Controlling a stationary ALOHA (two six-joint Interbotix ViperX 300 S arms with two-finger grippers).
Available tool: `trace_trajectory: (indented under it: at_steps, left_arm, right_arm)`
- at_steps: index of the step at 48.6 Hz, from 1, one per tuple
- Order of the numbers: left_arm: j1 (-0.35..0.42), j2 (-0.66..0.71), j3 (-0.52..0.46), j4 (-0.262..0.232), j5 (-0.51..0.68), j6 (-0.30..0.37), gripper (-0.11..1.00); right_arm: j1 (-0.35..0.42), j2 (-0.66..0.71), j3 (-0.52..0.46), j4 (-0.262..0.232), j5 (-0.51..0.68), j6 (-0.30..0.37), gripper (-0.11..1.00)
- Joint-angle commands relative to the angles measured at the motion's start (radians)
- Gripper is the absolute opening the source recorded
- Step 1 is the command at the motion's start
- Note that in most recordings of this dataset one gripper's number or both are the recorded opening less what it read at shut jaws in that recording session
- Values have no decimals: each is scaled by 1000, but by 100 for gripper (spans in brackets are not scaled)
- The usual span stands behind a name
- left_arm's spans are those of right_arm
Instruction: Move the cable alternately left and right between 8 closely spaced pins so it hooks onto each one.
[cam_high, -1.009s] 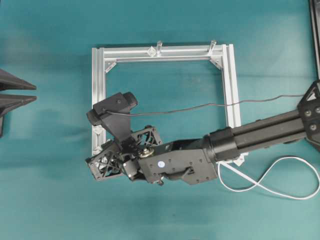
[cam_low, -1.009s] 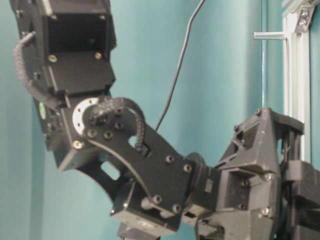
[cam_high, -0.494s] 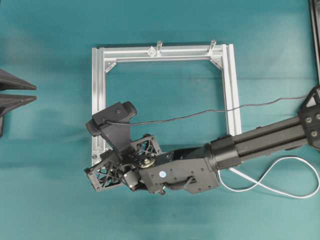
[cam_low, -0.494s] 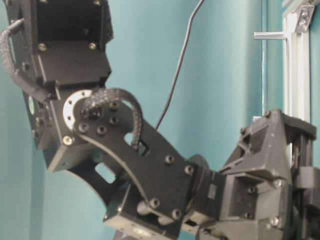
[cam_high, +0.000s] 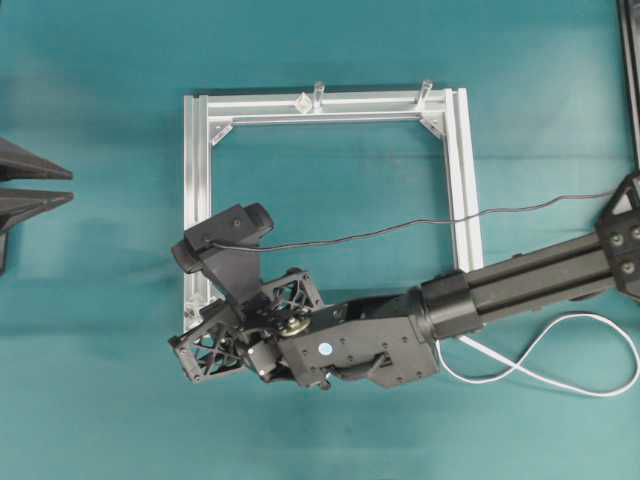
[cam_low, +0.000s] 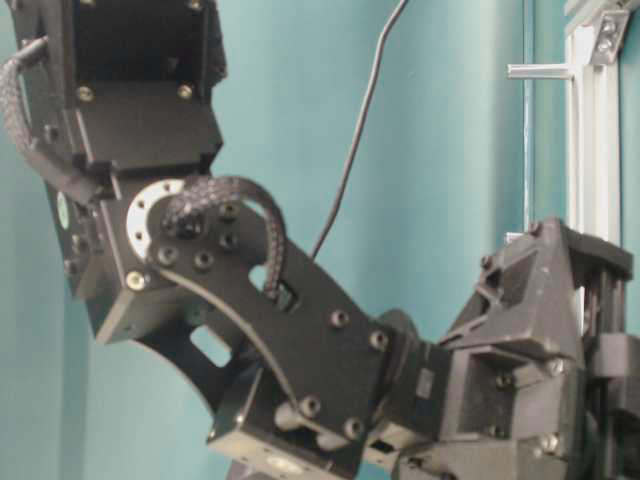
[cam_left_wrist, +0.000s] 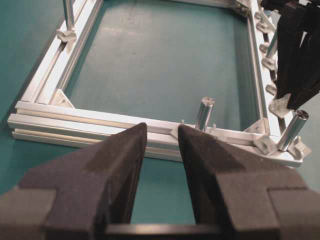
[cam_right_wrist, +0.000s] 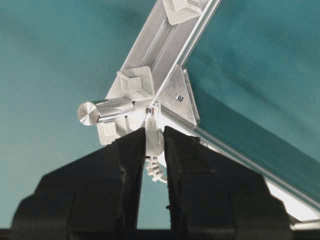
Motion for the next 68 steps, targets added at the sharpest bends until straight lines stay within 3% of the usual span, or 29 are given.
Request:
trace_trajectory:
  at_steps: [1,50,68]
  left_arm:
    - [-3,8,-14,2,-5,-5,37]
    - [-3,8,-14,2,-5,-6,37]
    - [-2,8,-15,3,-5,-5,36]
  right_arm:
    - [11,-18,-25,-3,-5,-2,15]
    - [92,2,-66,-3,-8,34,15]
    - [83,57,-166,-41,-23,17,15]
